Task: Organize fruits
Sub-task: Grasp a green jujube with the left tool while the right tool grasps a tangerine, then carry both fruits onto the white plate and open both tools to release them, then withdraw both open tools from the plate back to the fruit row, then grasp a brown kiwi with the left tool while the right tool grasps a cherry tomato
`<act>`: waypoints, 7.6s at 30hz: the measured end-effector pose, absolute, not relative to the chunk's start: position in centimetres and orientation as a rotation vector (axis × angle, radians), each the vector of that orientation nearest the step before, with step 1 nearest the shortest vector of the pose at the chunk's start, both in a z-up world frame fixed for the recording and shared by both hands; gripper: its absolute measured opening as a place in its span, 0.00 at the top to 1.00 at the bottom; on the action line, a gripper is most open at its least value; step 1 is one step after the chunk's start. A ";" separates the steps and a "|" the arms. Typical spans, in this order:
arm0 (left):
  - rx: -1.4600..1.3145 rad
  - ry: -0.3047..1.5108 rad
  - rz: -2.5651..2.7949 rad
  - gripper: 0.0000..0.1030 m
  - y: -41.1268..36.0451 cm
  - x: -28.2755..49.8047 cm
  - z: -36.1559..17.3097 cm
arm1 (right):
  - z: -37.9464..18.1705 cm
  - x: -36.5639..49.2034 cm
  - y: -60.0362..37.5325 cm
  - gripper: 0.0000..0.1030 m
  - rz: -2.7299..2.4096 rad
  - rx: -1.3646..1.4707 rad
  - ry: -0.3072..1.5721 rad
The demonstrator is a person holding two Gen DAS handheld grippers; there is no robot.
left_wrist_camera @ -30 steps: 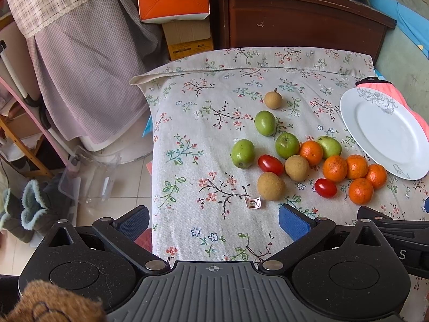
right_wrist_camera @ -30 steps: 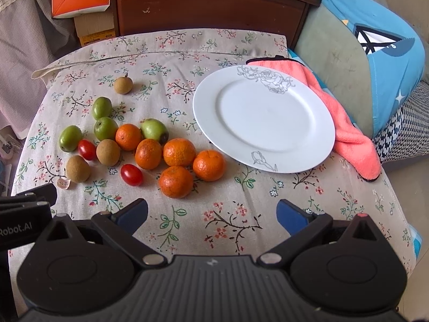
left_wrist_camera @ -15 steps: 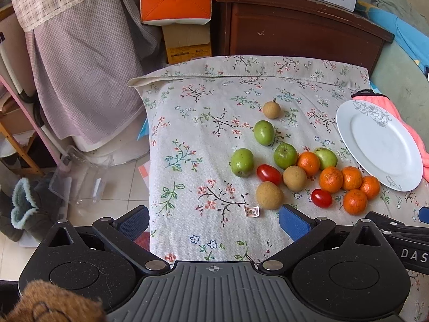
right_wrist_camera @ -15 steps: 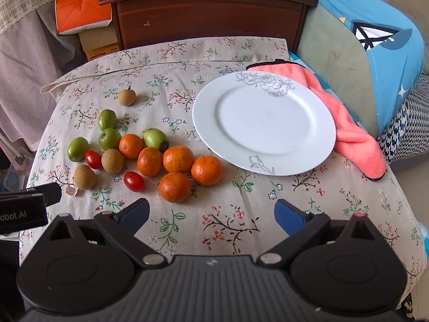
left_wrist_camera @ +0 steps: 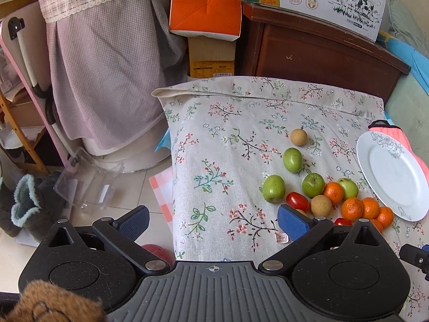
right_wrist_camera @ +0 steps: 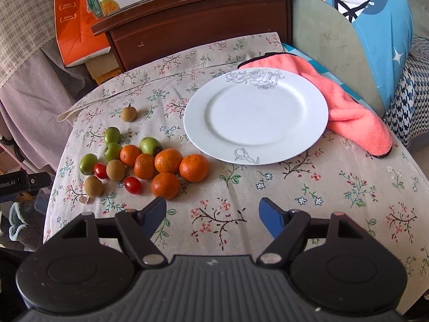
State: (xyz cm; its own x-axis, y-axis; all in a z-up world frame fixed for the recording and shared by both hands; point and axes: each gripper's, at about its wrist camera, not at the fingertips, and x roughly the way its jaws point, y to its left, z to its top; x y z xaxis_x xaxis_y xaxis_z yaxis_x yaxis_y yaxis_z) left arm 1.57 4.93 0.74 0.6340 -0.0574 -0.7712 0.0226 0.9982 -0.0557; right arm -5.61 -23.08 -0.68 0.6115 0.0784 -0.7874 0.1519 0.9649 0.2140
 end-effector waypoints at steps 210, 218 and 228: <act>0.122 0.942 -0.448 0.44 -0.3 3.2 -3.0 | -3.4 -1.1 -16.5 0.81 0.318 0.026 0.878; 0.158 0.921 -0.457 0.54 -1.1 3.1 -3.6 | -3.2 -1.2 -17.3 0.81 0.303 0.054 0.894; 0.175 0.893 -0.474 0.74 -1.6 2.9 -3.7 | -3.3 -1.1 -17.8 0.81 0.304 0.093 0.912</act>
